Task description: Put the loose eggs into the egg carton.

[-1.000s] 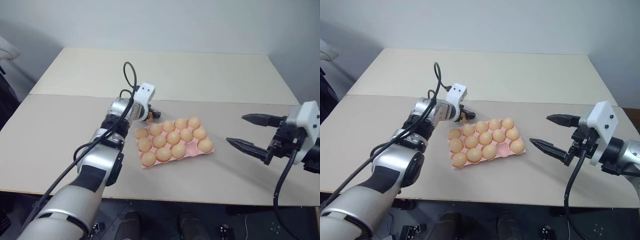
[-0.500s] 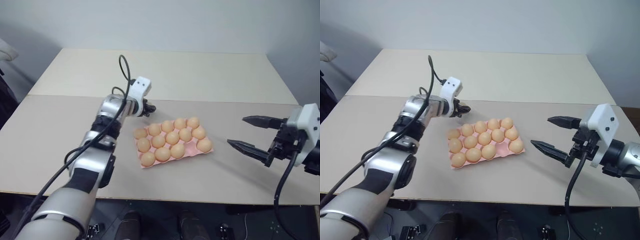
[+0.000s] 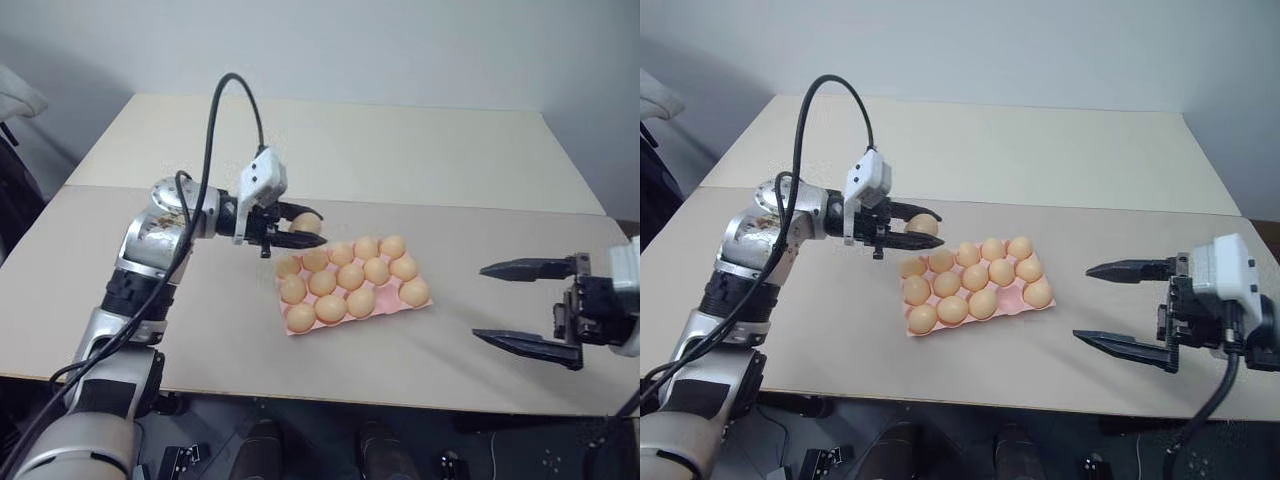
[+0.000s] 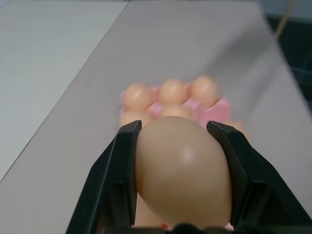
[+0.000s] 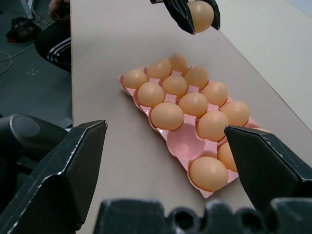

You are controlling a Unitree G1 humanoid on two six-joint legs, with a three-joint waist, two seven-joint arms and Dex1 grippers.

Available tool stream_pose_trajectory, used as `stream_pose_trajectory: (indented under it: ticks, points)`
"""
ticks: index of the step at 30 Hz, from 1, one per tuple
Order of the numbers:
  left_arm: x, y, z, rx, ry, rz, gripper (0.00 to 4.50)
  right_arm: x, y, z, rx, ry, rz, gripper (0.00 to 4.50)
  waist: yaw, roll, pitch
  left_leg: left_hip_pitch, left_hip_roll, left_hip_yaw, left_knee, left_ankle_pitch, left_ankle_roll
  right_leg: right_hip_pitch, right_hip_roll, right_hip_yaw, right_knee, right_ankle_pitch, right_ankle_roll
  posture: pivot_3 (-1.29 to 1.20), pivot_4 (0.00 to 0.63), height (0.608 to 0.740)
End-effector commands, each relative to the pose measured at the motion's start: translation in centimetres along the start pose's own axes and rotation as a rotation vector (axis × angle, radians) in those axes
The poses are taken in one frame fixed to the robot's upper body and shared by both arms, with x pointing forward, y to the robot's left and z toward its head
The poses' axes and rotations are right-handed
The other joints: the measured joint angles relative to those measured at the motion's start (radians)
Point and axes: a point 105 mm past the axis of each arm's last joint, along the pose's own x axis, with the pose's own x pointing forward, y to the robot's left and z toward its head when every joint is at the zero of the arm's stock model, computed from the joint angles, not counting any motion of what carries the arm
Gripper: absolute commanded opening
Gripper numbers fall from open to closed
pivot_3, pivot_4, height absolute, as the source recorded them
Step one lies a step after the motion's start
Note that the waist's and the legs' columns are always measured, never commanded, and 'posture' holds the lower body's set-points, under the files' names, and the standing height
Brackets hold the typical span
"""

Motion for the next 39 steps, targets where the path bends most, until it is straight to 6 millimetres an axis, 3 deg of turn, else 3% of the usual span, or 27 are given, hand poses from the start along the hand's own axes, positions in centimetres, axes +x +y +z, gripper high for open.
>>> stream_pose_trajectory:
  ticks: [1, 6, 11, 17, 25, 33, 39]
  points:
    - [2.4, -1.3, 2.7, 0.092, -0.056, -0.106, 1.93, -0.6, -0.2, 0.8, -0.054, 0.003, -0.012, 4.5, 0.0, 0.0, 0.0, 0.0, 0.0, 0.0, 0.0, 0.0, 0.0, 0.0, 0.0, 0.0, 0.0, 0.0, 0.0, 0.0, 0.15, 0.74]
    - [6.5, -2.4, 2.4, 0.118, -0.031, -0.186, 1.93, -0.6, -0.2, 1.0, -0.062, 0.009, -0.03, 4.5, -0.001, 0.0, 0.0, 0.0, 0.0, 0.0, 0.0, 0.0, 0.0, 0.0, 0.0, 0.0, 0.0, 0.0, 0.0, 0.0, 0.15, 0.74]
    - [9.3, -3.1, 1.3, 0.117, 0.011, -0.217, 1.93, -0.6, 0.2, 1.1, -0.063, 0.012, -0.05, 4.5, -0.005, 0.0, 0.0, 0.001, 0.0, 0.0, 0.0, 0.0, 0.001, 0.0, 0.001, 0.001, 0.0, 0.0, 0.0, 0.0, 0.15, 0.74]
    - [11.3, -3.5, -0.7, 0.131, 0.11, -0.208, 1.93, -0.6, 0.6, 1.2, -0.063, 0.008, -0.074, 4.5, -0.003, 0.0, 0.0, 0.001, 0.0, 0.0, 0.0, 0.0, 0.001, 0.0, 0.001, 0.001, 0.0, 0.0, 0.0, 0.0, 0.15, 0.74]
    - [12.0, -3.4, -2.5, 0.118, 0.191, -0.191, 1.93, -0.4, 0.7, 1.1, -0.066, 0.0, -0.108, 4.5, -0.003, 0.0, 0.0, 0.001, 0.0, 0.0, 0.0, 0.0, 0.001, 0.0, 0.001, 0.001, 0.0, 0.0, 0.0, 0.0, 0.15, 0.74]
    - [12.4, -3.1, -2.4, 0.119, 0.191, -0.157, 4.48, -0.1, 0.6, 1.3, -0.067, -0.008, -0.114, 4.5, -0.003, 0.0, 0.0, 0.001, 0.0, 0.0, 0.0, 0.0, 0.001, 0.0, 0.001, 0.001, 0.0, 0.0, 0.0, 0.0, 0.15, 0.74]
    - [11.1, -2.4, 0.0, 0.087, 0.108, -0.123, 4.48, 0.0, 0.5, 1.3, -0.066, -0.015, -0.115, 4.5, -0.004, 0.0, 0.0, 0.001, 0.0, 0.0, 0.0, 0.0, 0.001, 0.0, 0.001, 0.001, 0.0, 0.0, 0.0, 0.0, 0.15, 0.74]
